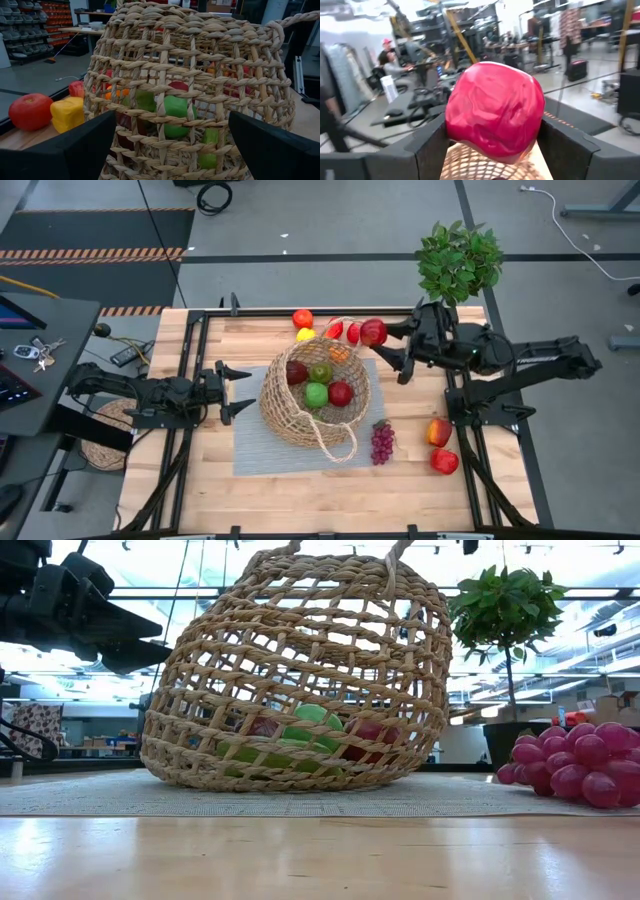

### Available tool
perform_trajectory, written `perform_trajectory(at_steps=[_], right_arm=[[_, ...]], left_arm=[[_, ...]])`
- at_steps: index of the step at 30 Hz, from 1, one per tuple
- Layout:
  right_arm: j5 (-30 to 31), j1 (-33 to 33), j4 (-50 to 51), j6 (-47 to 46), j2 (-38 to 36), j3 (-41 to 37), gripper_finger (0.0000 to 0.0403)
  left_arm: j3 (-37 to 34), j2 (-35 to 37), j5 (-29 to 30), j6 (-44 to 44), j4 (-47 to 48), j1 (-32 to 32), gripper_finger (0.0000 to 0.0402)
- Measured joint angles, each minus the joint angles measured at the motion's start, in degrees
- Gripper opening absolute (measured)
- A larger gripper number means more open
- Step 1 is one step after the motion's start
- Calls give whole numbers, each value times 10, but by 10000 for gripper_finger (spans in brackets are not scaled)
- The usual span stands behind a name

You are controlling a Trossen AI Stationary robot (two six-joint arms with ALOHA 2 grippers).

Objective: Build produce basket
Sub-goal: Put the bottom left red apple into the mesh basket

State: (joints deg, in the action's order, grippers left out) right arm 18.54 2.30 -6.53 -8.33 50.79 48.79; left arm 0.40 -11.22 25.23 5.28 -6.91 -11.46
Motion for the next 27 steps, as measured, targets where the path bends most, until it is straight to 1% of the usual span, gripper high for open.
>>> perform_trajectory(at_steps=[3, 9, 15, 21, 27], right_arm=[[-16, 11, 36, -4, 14, 26, 282], [-17, 41, 59, 7, 49, 49, 282], [16, 61, 83, 26, 90, 86, 282], [27, 69, 129, 35, 137, 145, 282], [28, 75, 141, 49, 168, 174, 282]], left_arm=[[0, 0, 0, 0, 0, 0, 394], [0, 0, 0, 0, 0, 0, 394], [0, 0, 0, 0, 0, 0, 394], [0, 0, 0, 0, 0, 0, 394], [0, 0, 0, 0, 0, 0, 394]])
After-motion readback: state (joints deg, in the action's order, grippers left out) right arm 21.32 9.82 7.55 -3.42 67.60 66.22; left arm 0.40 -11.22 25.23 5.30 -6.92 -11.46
